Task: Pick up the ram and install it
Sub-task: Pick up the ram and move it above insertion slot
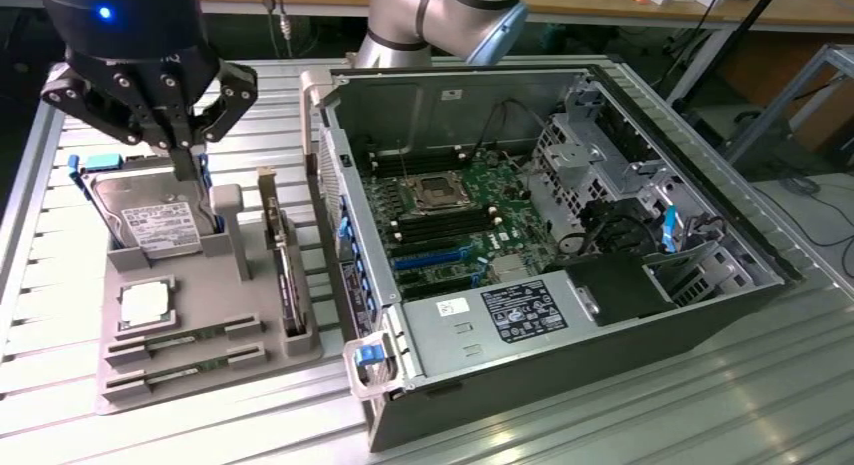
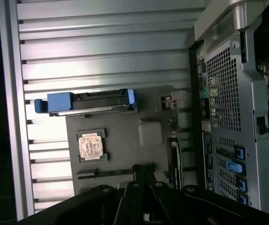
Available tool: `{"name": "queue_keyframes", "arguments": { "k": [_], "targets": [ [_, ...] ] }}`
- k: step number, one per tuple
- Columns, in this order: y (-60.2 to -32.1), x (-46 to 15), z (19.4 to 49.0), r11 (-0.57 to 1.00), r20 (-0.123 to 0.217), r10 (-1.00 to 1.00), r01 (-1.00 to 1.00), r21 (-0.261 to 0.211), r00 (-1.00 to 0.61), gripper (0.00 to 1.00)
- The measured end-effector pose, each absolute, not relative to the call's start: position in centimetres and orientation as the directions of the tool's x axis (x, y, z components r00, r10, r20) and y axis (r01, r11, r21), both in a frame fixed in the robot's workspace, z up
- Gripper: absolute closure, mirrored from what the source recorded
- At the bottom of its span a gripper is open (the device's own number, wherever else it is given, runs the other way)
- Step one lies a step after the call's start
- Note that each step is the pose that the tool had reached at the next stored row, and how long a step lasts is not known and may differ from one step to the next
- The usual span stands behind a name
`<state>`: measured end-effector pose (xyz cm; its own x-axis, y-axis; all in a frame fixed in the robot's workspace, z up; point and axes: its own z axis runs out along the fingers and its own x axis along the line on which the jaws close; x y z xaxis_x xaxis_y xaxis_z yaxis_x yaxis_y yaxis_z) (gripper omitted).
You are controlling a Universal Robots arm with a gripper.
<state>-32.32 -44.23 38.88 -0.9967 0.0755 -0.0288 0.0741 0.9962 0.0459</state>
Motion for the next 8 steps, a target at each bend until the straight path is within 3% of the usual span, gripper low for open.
{"name": "queue_keyframes", "arguments": {
  "k": [8],
  "targets": [
    [-50.9, -32.7, 36.1, 0.996, -0.019, 0.072, 0.071, 0.045, -0.997, 0.89]
  ]
}}
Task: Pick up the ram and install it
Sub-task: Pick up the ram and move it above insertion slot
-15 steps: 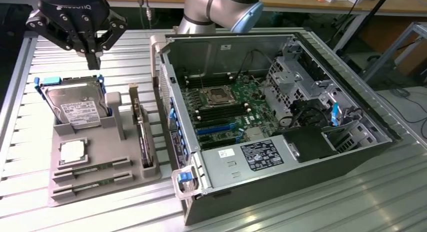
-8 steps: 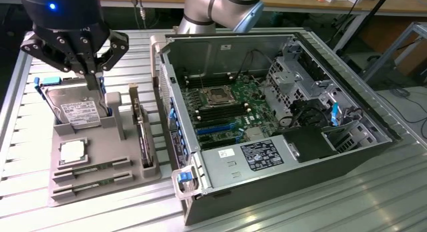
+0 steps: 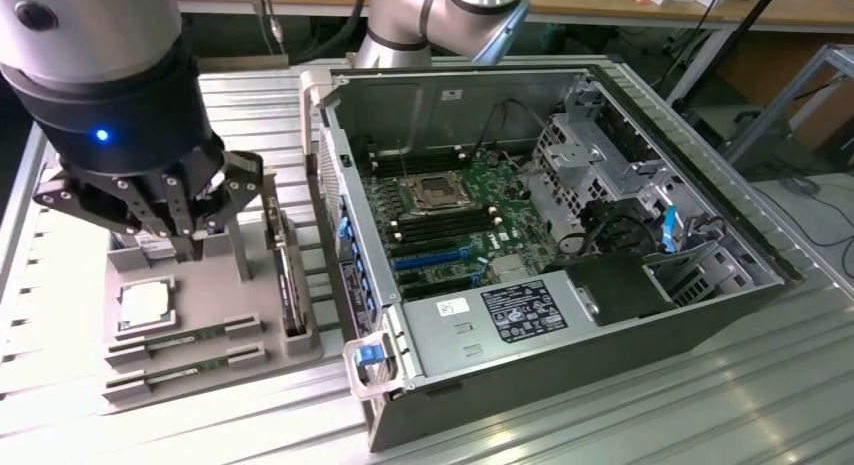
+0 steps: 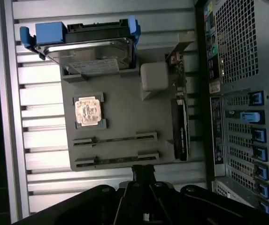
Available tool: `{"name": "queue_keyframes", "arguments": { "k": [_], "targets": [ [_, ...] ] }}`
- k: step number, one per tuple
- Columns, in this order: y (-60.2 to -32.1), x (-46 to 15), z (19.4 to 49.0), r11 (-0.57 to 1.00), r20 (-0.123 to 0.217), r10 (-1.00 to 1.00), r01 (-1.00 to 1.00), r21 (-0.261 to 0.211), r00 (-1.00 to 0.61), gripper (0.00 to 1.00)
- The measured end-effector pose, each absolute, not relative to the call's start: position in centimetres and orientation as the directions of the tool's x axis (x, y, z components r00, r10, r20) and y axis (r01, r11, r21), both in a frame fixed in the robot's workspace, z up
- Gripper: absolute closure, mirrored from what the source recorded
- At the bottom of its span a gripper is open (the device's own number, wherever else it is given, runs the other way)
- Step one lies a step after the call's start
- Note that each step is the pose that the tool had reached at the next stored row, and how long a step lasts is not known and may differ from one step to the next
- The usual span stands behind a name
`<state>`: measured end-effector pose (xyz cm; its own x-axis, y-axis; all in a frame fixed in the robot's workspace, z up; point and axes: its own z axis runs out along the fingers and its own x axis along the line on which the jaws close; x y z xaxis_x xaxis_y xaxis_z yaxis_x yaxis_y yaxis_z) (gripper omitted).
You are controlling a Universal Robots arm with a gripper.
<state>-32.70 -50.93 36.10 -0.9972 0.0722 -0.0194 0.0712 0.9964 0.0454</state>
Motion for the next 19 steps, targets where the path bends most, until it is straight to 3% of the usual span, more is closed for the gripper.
{"name": "queue_keyframes", "arguments": {
  "k": [2, 5, 19],
  "targets": [
    [-51.5, -32.7, 35.7, 0.997, -0.014, 0.069, 0.068, 0.045, -0.998, 0.89],
    [-52.5, -32.7, 34.9, 0.997, -0.005, 0.06, 0.059, 0.045, -0.998, 0.76],
    [-52.6, -32.7, 31.7, 0.936, -0.001, -0.35, -0.35, 0.045, -0.937, 0.76]
  ]
}}
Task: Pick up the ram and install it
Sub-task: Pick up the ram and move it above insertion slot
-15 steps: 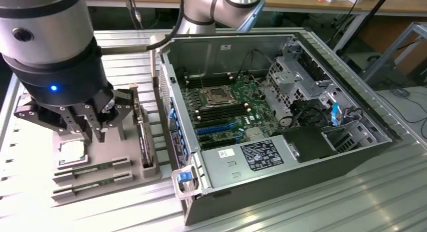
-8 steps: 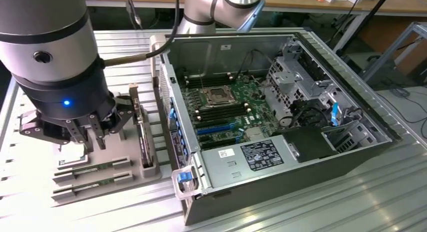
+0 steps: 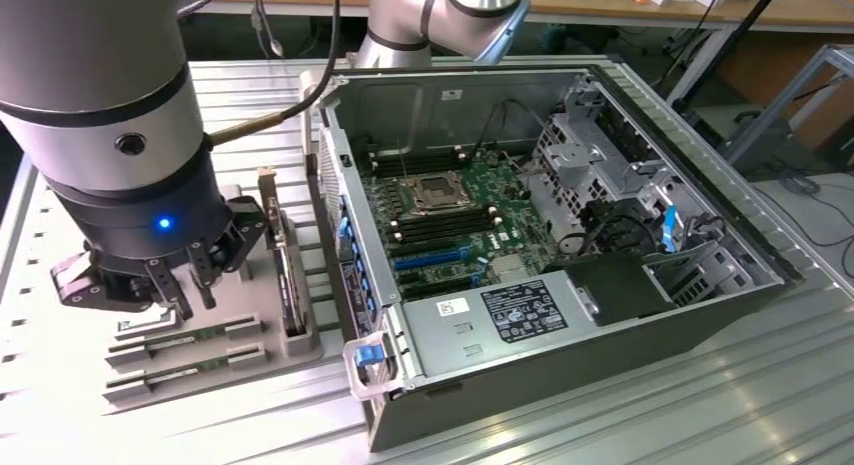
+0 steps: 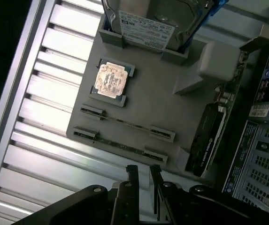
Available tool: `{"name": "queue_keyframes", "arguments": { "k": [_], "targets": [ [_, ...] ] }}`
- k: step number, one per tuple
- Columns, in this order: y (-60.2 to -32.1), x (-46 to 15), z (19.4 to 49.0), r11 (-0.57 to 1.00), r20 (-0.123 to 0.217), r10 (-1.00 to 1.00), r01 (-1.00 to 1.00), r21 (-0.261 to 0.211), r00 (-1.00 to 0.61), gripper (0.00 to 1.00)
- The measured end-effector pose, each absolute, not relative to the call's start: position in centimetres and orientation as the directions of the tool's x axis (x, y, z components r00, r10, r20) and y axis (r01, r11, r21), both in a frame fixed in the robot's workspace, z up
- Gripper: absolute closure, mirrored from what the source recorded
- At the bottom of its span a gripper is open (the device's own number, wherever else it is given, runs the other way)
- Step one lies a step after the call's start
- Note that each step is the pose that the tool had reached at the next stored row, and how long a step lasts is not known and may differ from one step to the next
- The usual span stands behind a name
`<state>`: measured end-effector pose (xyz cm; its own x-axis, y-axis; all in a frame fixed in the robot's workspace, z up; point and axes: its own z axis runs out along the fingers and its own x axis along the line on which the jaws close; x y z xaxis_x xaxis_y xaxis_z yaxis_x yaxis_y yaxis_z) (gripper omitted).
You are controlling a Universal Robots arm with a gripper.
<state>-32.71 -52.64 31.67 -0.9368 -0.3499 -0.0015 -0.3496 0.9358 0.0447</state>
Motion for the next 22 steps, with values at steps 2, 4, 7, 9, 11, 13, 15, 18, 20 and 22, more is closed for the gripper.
{"name": "queue_keyframes", "arguments": {
  "k": [2, 4, 7, 9, 11, 13, 15, 18, 20, 22],
  "targets": [
    [-52.6, -32.7, 31.3, 0.915, -0.001, -0.402, -0.402, 0.045, -0.915, 0.76],
    [-52.6, -32.7, 30.8, 0.882, -0.001, -0.47, -0.47, 0.045, -0.883, 0.76],
    [-52.6, -32.7, 30.0, 0.829, -0.001, -0.558, -0.558, 0.045, -0.83, 0.76],
    [-52.6, -32.7, 29.5, 0.783, -0.001, -0.621, -0.62, 0.045, -0.784, 0.76],
    [-52.6, -32.7, 29.1, 0.75, -0.001, -0.66, -0.659, 0.045, -0.751, 0.75],
    [-52.6, -32.7, 28.7, 0.71, -0.001, -0.704, -0.703, 0.045, -0.71, 0.69],
    [-52.6, -32.7, 28.1, 0.654, -0.001, -0.756, -0.755, 0.045, -0.655, 0.69],
    [-52.6, -32.7, 27.3, 0.567, -0.001, -0.823, -0.823, 0.045, -0.567, 0.69],
    [-52.6, -32.7, 27.0, 0.53, -0.001, -0.848, -0.847, 0.045, -0.53, 0.69],
    [-52.6, -32.7, 26.5, 0.469, -0.001, -0.883, -0.882, 0.045, -0.469, 0.69]
  ]
}}
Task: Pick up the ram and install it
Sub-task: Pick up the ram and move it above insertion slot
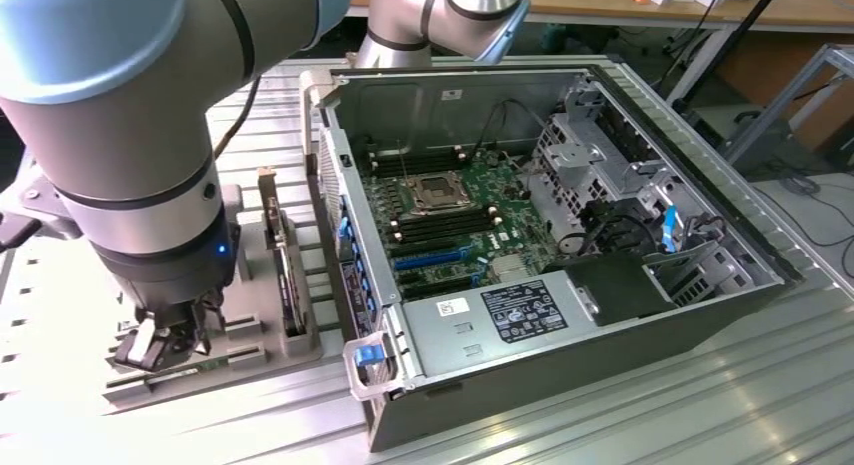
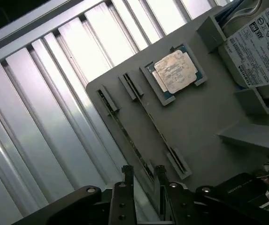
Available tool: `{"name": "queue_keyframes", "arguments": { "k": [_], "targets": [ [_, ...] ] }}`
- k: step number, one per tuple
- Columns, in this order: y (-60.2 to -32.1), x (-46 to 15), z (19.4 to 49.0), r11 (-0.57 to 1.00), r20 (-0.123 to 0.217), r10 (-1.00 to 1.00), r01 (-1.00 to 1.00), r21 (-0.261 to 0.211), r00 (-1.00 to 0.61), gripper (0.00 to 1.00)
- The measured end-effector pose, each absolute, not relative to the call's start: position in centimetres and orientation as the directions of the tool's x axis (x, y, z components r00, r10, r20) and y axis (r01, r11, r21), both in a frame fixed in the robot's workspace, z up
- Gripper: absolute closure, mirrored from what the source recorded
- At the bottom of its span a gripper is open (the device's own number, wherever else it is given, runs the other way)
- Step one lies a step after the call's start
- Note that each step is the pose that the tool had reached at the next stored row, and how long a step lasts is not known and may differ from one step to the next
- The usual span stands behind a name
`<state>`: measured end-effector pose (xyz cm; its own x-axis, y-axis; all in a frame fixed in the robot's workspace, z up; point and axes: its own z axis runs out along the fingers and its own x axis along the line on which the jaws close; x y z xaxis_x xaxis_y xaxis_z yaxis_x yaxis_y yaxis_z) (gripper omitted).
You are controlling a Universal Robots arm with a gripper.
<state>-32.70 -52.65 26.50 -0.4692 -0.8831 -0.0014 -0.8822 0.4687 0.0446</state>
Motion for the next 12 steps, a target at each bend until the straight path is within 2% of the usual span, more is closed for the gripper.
{"name": "queue_keyframes", "arguments": {
  "k": [12],
  "targets": [
    [-52.6, -32.7, 23.8, 0.111, -0.001, -0.994, -0.993, 0.045, -0.112, 0.69]
  ]
}}
